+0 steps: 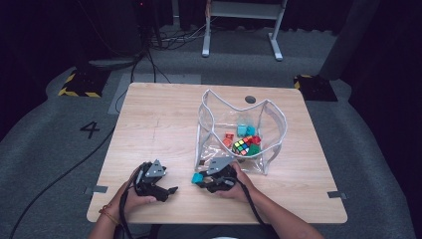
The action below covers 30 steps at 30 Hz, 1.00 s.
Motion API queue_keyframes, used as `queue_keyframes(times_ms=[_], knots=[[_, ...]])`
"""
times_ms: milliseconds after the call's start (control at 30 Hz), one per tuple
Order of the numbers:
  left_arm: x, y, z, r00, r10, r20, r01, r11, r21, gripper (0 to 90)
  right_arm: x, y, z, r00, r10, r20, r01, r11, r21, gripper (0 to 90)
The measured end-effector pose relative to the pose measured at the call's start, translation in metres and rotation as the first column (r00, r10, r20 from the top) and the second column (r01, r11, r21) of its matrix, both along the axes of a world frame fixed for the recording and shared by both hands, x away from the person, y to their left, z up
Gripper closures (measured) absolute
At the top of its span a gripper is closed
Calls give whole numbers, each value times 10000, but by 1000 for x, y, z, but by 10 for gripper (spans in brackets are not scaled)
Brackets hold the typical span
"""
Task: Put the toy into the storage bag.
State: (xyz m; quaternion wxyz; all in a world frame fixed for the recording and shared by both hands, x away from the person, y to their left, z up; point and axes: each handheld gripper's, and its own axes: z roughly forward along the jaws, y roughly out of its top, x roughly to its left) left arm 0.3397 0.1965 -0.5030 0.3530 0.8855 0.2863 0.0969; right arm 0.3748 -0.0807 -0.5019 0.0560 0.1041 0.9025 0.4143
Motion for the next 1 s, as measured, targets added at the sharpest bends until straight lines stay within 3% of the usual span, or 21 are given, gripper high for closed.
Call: queue_keyframes(times_ms=[67,167,200,267,300,367,433,500,533,567,600,633,667,733,767,867,900,967,1000], knots=[[0,0,0,10000,-3,0,3,10000,0,144,-3,-10,-1,10000,-32,-38,33,9999,123,596],[0,0,0,10000,0,2,0,10000,-2,144,-7,-27,1,9998,-162,-71,161,9998,-137,597],[0,0,0,10000,-4,-1,4,10000,0,144,-12,-32,1,9984,-441,-361,437,9990,-115,597],[0,0,0,10000,-3,2,3,10000,3,144,-14,-43,1,9976,-608,-343,605,9981,-84,597],[0,0,0,10000,12,8,-12,10000,-10,144,-12,-49,0,9994,-312,-143,311,9995,-83,596],[0,0,0,10000,-5,-2,5,10000,-2,144,-15,-55,-1,9988,-465,-180,467,9989,91,596],[0,0,0,10000,16,3,-16,10000,-18,144,-20,-76,0,9949,-933,-389,930,9956,-91,597],[0,0,0,10000,-4,1,4,10000,-4,144,-21,-93,0,9918,-1223,-368,1220,9925,-112,596],[0,0,0,10000,-4,0,4,10000,-2,144,-18,-98,-1,9939,-1102,-73,1102,9939,55,596],[0,0,0,10000,-4,0,4,10000,-2,144,-18,-98,-1,9939,-1102,-73,1102,9939,55,596],[0,0,0,10000,-5,1,5,10000,1,144,-19,-115,-1,9895,-1444,-22,1444,9895,98,596],[0,0,0,10000,11,5,-11,10000,-11,144,-19,-115,-1,9895,-1444,-22,1444,9895,98,596],[0,0,0,10000,-4,-1,4,10000,-1,144,-20,-129,-1,9841,-1776,-87,1776,9840,107,596],[0,0,0,10000,-7,-2,7,10000,-1,144,-21,-140,-1,9785,-2062,-93,2063,9785,74,596],[0,0,0,10000,-3,2,3,10000,2,144,-22,-146,0,9708,-2383,-258,2384,9712,-20,596],[0,0,0,10000,-1,3,1,10000,2,144,-23,-155,0,9657,-2576,-316,2578,9662,29,597],[0,0,0,10000,0,1,0,10000,-2,144,-22,-163,-1,9692,-2462,-11,2462,9691,171,596],[0,0,0,10000,-7,1,7,10000,3,144,-23,-167,-1,9664,-2570,-87,2572,9662,164,597],[0,0,0,10000,-3,-2,3,10000,-2,144,-23,-175,0,9604,-2783,-111,2785,9602,223,596]])
